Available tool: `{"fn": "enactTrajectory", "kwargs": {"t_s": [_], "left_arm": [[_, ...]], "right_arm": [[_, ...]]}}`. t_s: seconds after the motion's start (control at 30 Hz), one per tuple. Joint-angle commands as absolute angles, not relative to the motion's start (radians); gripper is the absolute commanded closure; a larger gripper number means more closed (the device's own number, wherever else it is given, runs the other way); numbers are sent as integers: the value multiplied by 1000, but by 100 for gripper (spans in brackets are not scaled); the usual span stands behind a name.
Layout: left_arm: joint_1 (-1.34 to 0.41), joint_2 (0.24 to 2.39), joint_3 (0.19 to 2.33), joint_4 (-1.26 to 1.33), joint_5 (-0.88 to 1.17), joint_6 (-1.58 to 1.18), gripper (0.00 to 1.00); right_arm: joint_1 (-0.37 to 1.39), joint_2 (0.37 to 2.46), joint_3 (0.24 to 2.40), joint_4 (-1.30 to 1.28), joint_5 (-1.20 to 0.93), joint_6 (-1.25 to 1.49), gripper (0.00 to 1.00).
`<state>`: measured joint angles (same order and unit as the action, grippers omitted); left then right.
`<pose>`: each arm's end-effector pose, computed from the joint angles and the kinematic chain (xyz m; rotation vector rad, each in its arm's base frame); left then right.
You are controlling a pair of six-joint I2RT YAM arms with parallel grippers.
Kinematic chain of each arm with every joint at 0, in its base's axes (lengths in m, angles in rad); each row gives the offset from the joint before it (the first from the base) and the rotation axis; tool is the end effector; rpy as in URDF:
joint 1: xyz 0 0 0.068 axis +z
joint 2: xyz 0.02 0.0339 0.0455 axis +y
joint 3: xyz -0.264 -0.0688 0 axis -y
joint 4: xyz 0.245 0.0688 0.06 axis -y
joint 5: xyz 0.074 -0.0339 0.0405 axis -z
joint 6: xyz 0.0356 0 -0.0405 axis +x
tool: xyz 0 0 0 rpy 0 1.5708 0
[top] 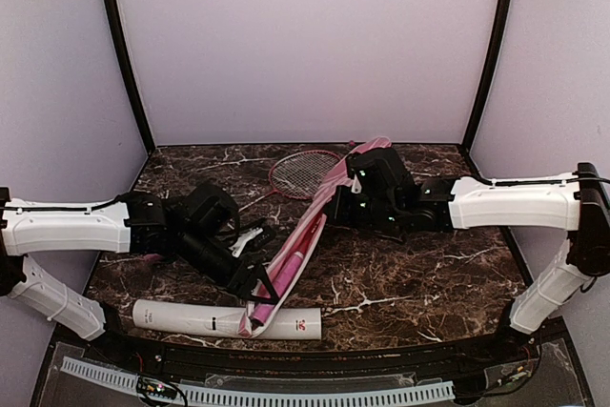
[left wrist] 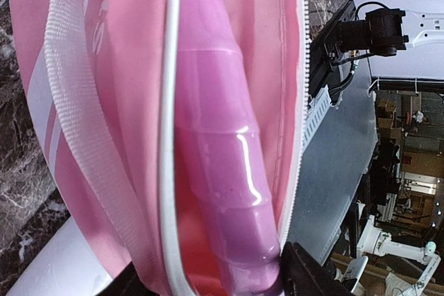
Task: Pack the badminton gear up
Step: Adjust the racket in the racket bag.
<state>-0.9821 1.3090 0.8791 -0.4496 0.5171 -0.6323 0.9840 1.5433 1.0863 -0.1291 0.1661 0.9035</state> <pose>0.1332 -0.2312 0.2401 0.7406 2.6774 -1.2251 0.1987 0.2882 0.2628 0.0100 2.2929 0.8831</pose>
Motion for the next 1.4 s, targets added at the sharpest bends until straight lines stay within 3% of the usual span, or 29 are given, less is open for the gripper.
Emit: {"fn": "enactTrajectory", "kwargs": {"t_s": [0.0, 0.4, 0.93, 1.37], "left_arm": [[-986, 1316, 844, -472, 501, -628, 43], [-986, 1333, 823, -507, 421, -628, 62], [-988, 1320, 897, -604, 256, -578, 95], [-986, 1284, 996, -622, -12, -518, 100]], "right_arm": [[992, 1524, 1102, -52, 154, 917, 100], [992, 1523, 1111, -35, 120, 923, 100], [991, 1525, 1111, -34, 73, 932, 100], [989, 1557, 1141, -47, -86, 911, 100]]}}
